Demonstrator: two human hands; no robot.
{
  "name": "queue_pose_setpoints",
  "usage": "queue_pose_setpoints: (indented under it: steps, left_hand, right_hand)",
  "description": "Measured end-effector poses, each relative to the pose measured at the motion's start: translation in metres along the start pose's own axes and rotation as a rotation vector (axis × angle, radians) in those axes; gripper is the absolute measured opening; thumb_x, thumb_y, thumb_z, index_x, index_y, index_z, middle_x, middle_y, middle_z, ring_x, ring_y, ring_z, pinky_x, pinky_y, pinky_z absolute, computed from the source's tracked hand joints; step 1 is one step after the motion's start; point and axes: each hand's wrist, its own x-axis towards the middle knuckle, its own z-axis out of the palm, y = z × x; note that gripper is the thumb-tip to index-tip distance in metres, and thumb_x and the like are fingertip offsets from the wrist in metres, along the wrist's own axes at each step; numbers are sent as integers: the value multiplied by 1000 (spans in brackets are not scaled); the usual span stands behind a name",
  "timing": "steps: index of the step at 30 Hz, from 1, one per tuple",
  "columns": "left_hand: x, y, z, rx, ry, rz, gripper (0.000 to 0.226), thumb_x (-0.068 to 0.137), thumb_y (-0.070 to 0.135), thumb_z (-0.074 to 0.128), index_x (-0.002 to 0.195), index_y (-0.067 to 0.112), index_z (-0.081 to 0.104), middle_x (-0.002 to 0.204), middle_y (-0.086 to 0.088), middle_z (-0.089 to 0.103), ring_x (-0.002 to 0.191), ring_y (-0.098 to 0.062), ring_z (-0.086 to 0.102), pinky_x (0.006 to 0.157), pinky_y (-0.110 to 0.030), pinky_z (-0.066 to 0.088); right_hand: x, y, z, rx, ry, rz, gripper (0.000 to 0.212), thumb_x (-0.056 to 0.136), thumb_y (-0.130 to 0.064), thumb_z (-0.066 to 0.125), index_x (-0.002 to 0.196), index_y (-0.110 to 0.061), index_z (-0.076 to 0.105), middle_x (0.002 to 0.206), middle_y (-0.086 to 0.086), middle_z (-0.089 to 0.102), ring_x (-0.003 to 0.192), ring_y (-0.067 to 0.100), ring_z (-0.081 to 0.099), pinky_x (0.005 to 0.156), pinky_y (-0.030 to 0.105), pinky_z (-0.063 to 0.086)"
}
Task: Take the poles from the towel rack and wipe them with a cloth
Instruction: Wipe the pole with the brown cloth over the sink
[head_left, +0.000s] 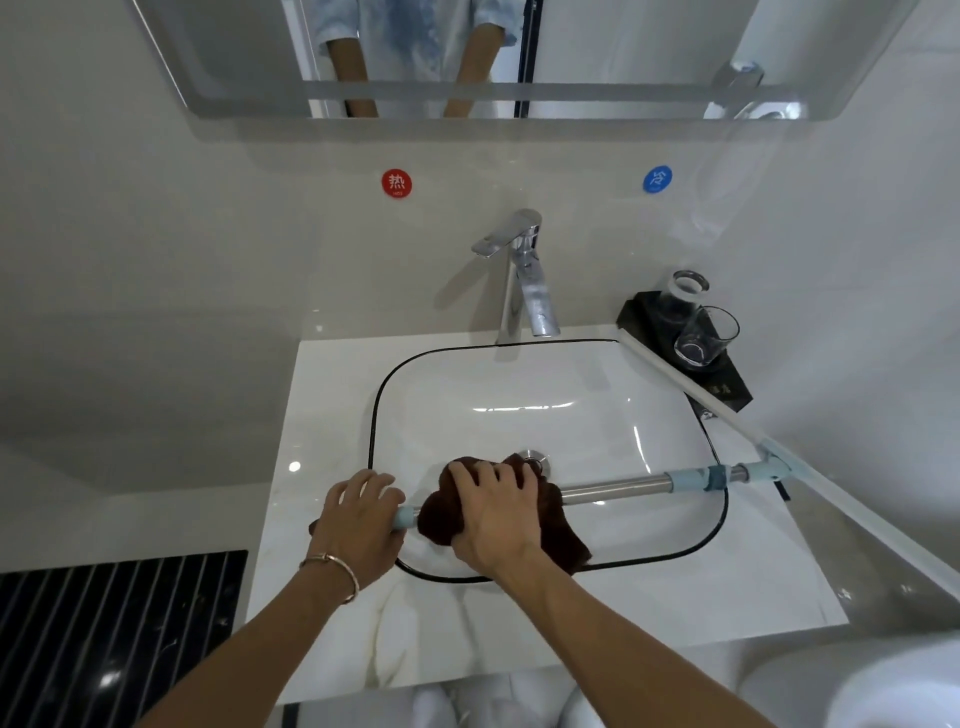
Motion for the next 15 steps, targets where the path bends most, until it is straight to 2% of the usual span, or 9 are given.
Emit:
queue_pose_setpoints:
  steps: [4, 7, 12, 15]
  left_hand:
    - [0, -2, -2, -12, -20, 11, 42, 38, 15, 85, 76, 17, 67, 94, -2, 70, 99, -30, 66, 74, -41, 55]
    - [-1, -3, -3, 1, -46, 27, 36, 41, 16, 87, 70, 16, 65, 91, -4, 70, 100, -34, 65, 74, -41, 55]
    - [-1, -1, -4, 29, -70, 13, 36, 42, 22, 88, 70, 17, 66, 86, 1, 69, 99, -33, 65, 65, -42, 54]
    - [1, -1, -3, -7, -88, -23, 29, 50, 20, 84, 74, 17, 68, 88, 4, 69, 105, -33, 61, 71, -42, 51]
  right_hand:
    - [-3, -27, 8, 30, 12, -108, 80, 44, -40, 81, 119, -22, 57, 99, 4, 63, 90, 27, 61, 95, 55, 43]
    - [-8, -10, 8, 17, 35, -174, 90, 45, -40, 83, 127, -23, 51, 107, 4, 61, 97, 26, 60, 97, 54, 43]
    - [-20, 92, -10, -85, 44, -72, 79, 51, -26, 70, 127, -28, 52, 107, 1, 62, 95, 28, 59, 95, 52, 42]
    - [-35, 179, -36, -186, 75, 63, 79, 46, -22, 77, 123, -26, 57, 104, 3, 66, 93, 31, 62, 90, 51, 43]
